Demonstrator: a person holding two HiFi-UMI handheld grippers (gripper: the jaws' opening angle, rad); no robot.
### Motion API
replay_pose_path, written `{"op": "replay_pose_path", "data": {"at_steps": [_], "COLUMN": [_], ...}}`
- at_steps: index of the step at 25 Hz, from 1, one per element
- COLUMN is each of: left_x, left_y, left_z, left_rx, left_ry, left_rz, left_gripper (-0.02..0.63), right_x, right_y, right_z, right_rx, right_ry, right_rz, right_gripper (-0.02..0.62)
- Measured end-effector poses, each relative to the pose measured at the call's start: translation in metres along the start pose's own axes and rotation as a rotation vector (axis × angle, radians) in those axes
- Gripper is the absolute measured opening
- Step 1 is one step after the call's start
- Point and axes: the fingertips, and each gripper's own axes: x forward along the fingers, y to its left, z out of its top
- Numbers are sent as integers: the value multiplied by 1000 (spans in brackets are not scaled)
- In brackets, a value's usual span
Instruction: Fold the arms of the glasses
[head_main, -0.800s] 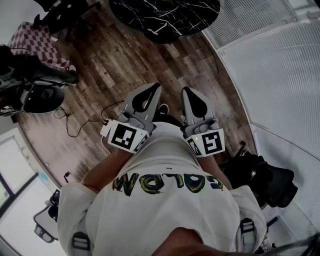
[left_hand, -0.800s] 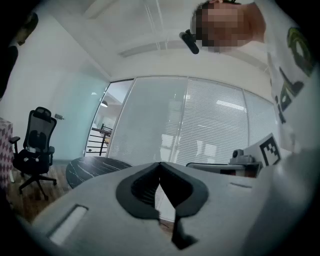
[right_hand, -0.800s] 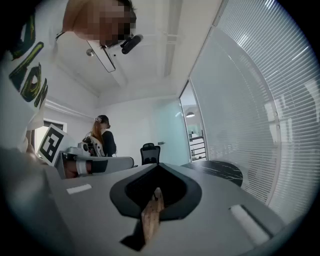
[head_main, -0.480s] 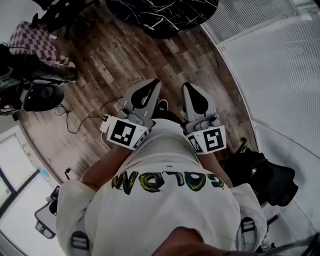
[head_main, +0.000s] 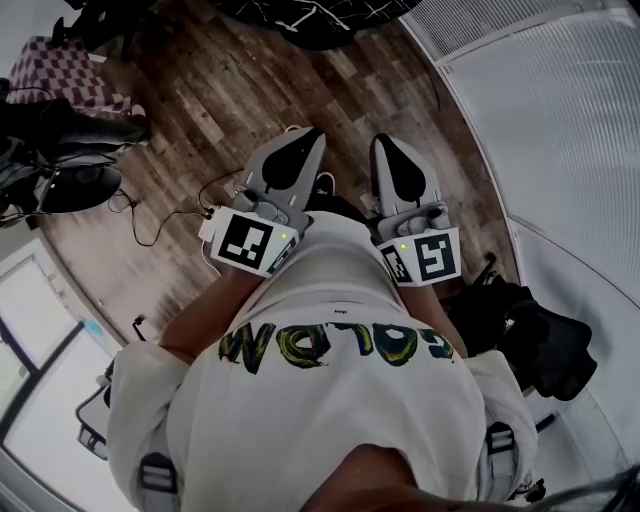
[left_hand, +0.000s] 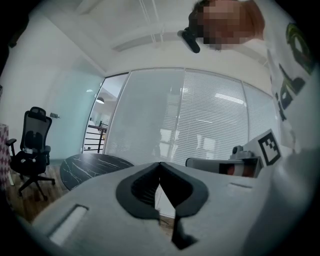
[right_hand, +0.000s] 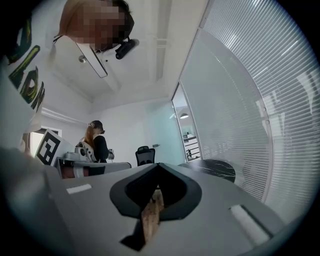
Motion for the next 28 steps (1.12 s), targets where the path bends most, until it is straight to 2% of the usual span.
{"op": "replay_pose_path", "data": {"at_steps": [8, 12, 21, 28], "left_x": [37, 69, 154, 191], "left_y": [55, 110, 258, 333], "left_z": [0, 10, 60, 80], "left_rx": [-26, -35, -61, -64], "left_ry": [-18, -18, -19, -23], "left_rz": [34, 41, 46, 49], "left_gripper": [2, 2, 2, 2], "right_x": [64, 127, 300, 380], "right_y": [-16, -30, -64, -79], "right_z": [-8, -2, 28, 36], "right_rx": [-40, -64, -88, -97], "right_ry": [34, 40, 72, 73], "right_rz": [33, 39, 49, 33], "right_gripper": [2, 2, 3, 3]}}
